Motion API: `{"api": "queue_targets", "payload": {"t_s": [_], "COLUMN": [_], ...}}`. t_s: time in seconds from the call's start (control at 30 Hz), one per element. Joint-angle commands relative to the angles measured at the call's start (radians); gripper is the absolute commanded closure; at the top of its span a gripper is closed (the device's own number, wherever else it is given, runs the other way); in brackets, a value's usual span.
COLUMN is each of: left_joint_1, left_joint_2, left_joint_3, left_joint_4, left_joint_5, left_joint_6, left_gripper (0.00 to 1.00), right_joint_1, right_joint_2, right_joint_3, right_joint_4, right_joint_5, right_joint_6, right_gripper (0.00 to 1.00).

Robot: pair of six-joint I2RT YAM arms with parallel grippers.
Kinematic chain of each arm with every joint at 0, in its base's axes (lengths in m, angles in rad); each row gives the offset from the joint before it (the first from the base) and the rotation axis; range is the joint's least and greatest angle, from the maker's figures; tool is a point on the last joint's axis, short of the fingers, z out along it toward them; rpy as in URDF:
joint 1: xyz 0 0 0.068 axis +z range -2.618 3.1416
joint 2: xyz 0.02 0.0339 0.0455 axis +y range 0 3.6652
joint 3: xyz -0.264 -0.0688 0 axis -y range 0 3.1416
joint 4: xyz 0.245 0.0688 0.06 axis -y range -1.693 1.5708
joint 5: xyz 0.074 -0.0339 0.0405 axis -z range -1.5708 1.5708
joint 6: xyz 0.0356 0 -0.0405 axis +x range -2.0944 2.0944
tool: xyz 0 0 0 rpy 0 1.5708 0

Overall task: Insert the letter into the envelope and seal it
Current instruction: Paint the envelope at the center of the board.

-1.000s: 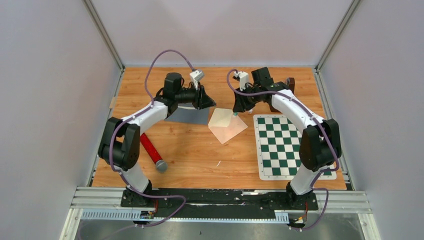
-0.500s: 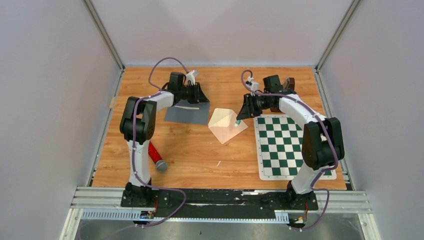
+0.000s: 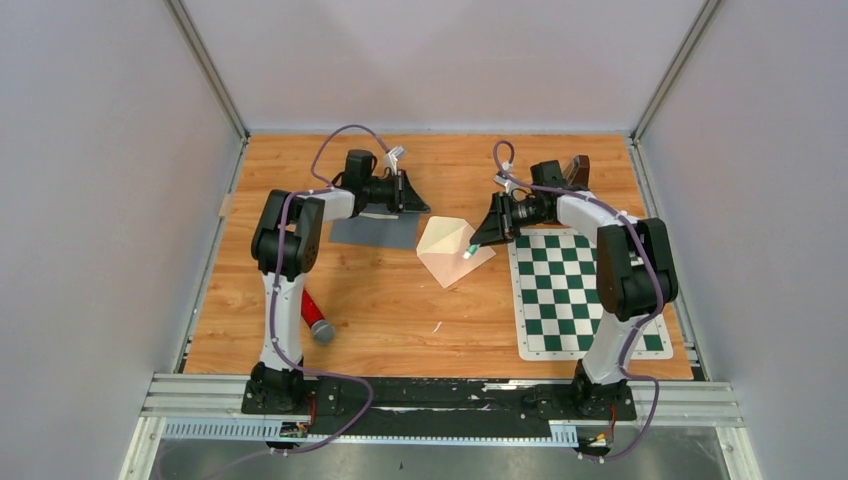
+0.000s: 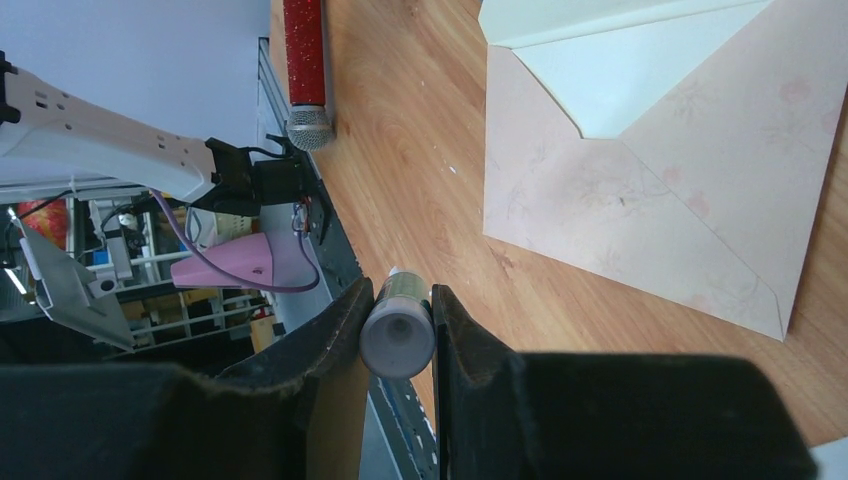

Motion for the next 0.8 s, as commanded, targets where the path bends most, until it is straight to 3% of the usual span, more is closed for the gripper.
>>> {"api": "queue_targets", "payload": {"t_s": [0.0,0.23,0.47,0.77], "left_joint_1": [-0.006,-0.015,-0.035,-0.058], "left_joint_2": [0.029,0.057,0.077,0.085], "left_joint_3": [0.036,0.05,0.032,-0.01], "left_joint_4": [0.043,0.073,0.219,0.402], "left_joint_5": [0.071,0.119,0.199,0.255], "left_joint_6": [-0.008,-0.064,-0.202,-0.386], "left_gripper": [0.88,0.89,0.74,0.71], "right_joint_1": [-0.002,-0.006,-0.005,-0.005], "right_joint_2": [0.023,0.063,0.127,0.19], "right_joint_3": [-0.007,-0.01,0.011,0.037], "right_joint_4": [0.063,0.069,0.083,0.082], "right_joint_5": [-0.046,-0.042,0.025,0.061], "right_joint_6": [0.034,0.037,0.065,0.061], "right_gripper": [1.0,1.0,1.0,1.0]}}
